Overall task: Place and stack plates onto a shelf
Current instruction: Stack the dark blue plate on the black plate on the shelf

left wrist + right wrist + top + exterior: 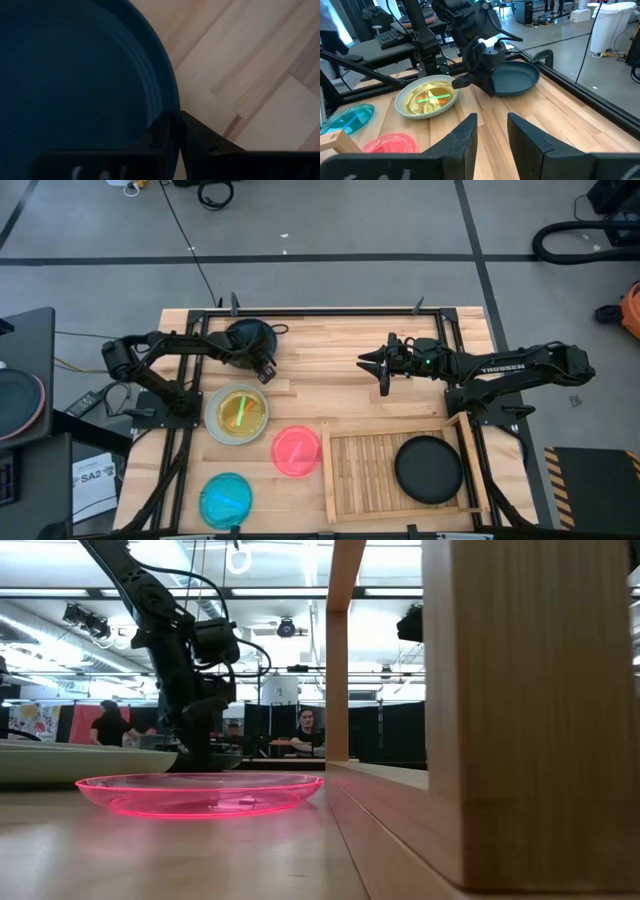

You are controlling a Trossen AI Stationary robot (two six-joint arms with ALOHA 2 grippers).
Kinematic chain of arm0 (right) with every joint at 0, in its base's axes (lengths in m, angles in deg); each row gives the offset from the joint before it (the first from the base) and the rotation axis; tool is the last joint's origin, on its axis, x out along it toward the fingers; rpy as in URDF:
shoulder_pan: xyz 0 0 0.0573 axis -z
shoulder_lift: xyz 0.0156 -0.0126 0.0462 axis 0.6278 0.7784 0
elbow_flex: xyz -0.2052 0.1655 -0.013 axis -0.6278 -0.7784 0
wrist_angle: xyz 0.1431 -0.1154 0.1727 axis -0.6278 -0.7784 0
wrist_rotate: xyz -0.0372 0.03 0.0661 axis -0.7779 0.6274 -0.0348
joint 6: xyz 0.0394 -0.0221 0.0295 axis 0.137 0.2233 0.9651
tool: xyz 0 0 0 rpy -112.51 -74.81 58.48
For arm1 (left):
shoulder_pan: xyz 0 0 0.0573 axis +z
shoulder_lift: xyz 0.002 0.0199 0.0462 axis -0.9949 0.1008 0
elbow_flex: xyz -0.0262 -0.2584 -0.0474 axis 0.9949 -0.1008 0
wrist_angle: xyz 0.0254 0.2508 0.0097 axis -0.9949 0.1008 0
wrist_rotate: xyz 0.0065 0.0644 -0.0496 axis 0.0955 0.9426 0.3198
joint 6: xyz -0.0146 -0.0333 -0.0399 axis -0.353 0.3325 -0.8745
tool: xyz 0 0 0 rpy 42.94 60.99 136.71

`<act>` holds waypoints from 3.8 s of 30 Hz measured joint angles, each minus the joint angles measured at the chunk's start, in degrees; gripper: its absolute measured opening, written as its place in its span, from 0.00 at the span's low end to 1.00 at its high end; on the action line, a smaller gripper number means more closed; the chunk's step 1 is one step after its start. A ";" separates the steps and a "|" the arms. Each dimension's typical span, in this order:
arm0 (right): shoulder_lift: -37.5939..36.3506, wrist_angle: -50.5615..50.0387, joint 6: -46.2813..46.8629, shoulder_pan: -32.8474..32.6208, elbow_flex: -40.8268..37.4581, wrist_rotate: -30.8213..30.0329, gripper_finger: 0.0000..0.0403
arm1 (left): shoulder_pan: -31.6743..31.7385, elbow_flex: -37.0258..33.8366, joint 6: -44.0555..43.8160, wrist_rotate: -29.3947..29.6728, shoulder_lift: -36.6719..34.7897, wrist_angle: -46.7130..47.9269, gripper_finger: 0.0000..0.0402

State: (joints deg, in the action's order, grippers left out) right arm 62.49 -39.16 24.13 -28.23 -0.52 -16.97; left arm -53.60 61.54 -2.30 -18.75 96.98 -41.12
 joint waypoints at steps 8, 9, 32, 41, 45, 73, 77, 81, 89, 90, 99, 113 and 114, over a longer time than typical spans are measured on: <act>0.00 0.30 3.61 0.00 0.00 -0.61 0.28 | -1.89 0.04 -0.02 1.94 -1.51 -0.40 0.04; 0.00 0.60 4.97 -0.02 0.00 -1.46 0.28 | -2.40 0.31 -0.03 2.17 -1.83 -0.15 0.04; 0.43 1.47 34.10 8.24 0.02 -13.67 0.28 | -20.97 18.73 18.64 6.51 -2.04 -0.72 0.04; 5.01 2.88 43.98 9.14 0.02 -4.09 0.28 | -25.06 19.82 33.62 12.75 -2.04 0.36 0.03; 8.13 8.62 45.20 9.11 0.02 -2.35 0.28 | -25.73 19.82 36.80 13.26 -2.04 2.35 0.03; 26.27 26.05 50.27 9.95 8.05 8.69 0.28 | -25.73 19.82 38.84 13.27 -2.04 5.73 0.04; 26.27 13.82 46.82 11.18 13.62 12.45 0.28 | -25.73 19.82 38.80 13.28 -2.04 6.28 0.04; 26.27 5.96 41.75 12.25 18.39 18.02 0.28 | -25.73 19.82 38.78 13.27 -2.04 7.46 0.04; 26.23 1.12 37.90 14.40 26.54 22.94 0.28 | -25.72 19.82 37.70 13.25 -2.04 7.83 0.04; 26.23 -1.16 36.74 14.81 27.58 22.92 0.28 | -25.73 19.82 37.70 13.25 -2.04 7.80 0.04; 26.23 -29.08 21.58 18.13 36.13 8.50 0.28 | -25.70 19.82 37.68 13.27 -2.04 7.78 0.04; 27.59 -28.32 21.04 14.76 35.75 5.99 0.28 | -25.73 19.82 37.68 13.26 -2.04 7.76 0.04; 28.05 -28.14 21.13 14.51 35.75 5.81 0.28 | -25.70 19.82 37.68 13.25 -2.04 7.76 0.04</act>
State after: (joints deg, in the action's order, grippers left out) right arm 90.54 -67.30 45.26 -13.72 35.24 -11.16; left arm -79.31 81.36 35.38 -5.50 94.95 -33.36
